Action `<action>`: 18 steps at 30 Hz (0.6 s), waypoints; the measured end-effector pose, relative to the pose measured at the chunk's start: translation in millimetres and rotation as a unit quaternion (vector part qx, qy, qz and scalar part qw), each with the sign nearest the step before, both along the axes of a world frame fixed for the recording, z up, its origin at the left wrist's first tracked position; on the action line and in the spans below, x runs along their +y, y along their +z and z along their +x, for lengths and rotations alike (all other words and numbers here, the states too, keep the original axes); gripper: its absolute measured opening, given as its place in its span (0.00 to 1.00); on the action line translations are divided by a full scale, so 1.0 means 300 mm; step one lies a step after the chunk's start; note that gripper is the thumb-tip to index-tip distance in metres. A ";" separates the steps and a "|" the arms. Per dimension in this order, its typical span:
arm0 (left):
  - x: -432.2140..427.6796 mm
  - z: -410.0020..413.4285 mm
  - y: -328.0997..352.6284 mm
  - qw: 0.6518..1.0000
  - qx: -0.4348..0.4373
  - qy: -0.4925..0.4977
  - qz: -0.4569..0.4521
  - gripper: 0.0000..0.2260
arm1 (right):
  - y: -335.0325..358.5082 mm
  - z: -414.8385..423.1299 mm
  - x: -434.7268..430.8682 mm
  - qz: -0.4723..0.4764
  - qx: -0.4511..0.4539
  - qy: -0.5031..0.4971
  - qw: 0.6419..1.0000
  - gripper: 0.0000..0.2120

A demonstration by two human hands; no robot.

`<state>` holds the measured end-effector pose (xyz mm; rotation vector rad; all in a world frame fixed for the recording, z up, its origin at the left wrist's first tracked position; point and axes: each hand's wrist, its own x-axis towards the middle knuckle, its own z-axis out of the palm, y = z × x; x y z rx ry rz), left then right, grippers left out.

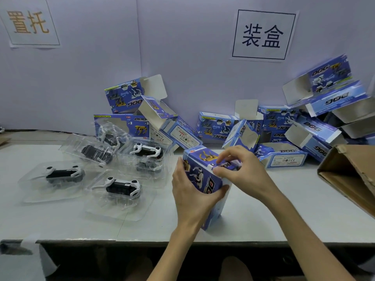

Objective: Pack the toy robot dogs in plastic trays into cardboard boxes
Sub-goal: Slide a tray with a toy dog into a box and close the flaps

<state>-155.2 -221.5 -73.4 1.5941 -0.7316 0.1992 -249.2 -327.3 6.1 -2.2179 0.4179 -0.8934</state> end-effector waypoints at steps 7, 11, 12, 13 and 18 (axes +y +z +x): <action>0.111 -0.063 0.079 0.974 -0.215 0.042 0.051 0.55 | -0.006 -0.132 0.081 0.170 -0.094 0.128 0.973 0.13; 0.202 -0.107 0.082 0.973 -0.222 0.037 0.053 0.55 | -0.031 -0.172 0.153 0.178 -0.154 0.146 0.961 0.08; 0.225 -0.111 0.075 0.974 -0.219 0.029 0.055 0.56 | -0.040 -0.177 0.167 0.184 -0.181 0.133 0.957 0.06; 0.249 -0.109 0.067 0.974 -0.219 0.016 0.059 0.56 | -0.051 -0.183 0.176 0.193 -0.211 0.113 0.951 0.06; 0.319 -0.079 0.069 0.964 -0.245 0.009 0.103 0.56 | -0.074 -0.222 0.204 0.187 -0.244 0.098 0.947 0.13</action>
